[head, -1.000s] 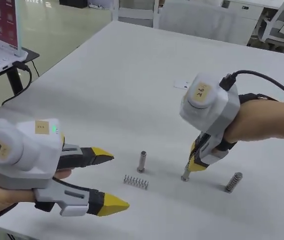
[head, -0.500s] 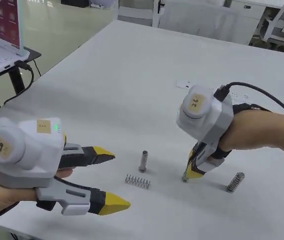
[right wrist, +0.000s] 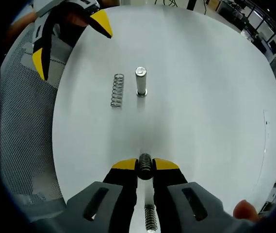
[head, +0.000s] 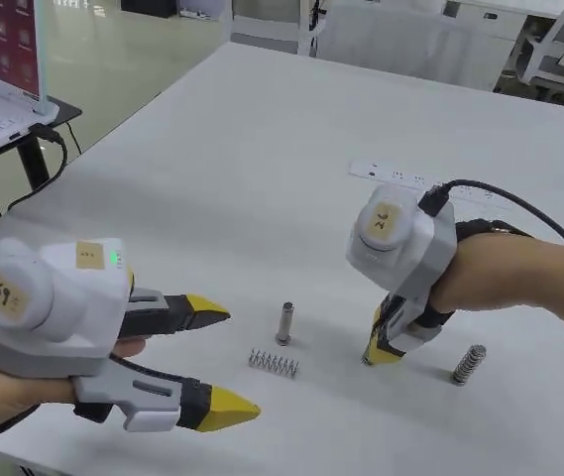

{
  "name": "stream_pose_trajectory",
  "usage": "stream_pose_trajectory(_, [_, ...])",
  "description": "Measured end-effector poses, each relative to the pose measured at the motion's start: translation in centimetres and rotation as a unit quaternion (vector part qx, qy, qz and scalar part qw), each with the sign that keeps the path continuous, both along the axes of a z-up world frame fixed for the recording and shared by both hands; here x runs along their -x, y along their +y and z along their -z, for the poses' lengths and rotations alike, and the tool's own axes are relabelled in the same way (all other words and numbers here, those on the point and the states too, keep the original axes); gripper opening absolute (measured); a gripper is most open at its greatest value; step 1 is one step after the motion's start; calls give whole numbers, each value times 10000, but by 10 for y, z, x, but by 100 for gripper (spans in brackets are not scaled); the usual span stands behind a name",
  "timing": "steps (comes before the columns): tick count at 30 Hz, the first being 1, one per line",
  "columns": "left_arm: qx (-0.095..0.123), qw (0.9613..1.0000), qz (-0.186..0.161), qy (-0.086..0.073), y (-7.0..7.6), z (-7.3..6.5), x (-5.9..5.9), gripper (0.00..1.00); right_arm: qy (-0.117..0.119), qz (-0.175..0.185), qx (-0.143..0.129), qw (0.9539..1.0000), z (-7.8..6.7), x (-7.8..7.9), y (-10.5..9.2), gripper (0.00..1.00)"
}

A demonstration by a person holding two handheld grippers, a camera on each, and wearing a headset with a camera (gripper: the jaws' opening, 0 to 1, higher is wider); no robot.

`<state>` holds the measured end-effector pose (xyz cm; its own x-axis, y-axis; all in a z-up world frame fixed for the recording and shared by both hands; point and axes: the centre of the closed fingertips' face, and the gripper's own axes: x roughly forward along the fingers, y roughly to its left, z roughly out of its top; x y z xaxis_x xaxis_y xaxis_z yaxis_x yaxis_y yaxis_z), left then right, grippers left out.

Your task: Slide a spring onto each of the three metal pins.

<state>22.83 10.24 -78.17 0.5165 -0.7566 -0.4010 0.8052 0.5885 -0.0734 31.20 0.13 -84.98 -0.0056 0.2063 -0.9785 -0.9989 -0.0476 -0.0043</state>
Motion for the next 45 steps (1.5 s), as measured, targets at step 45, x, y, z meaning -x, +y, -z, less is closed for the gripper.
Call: stream_pose_trajectory(45, [-28, 10000, -17, -25, 1, 0, 0, 57, -118, -61, -335, 9994, -17, 5, 16, 24])
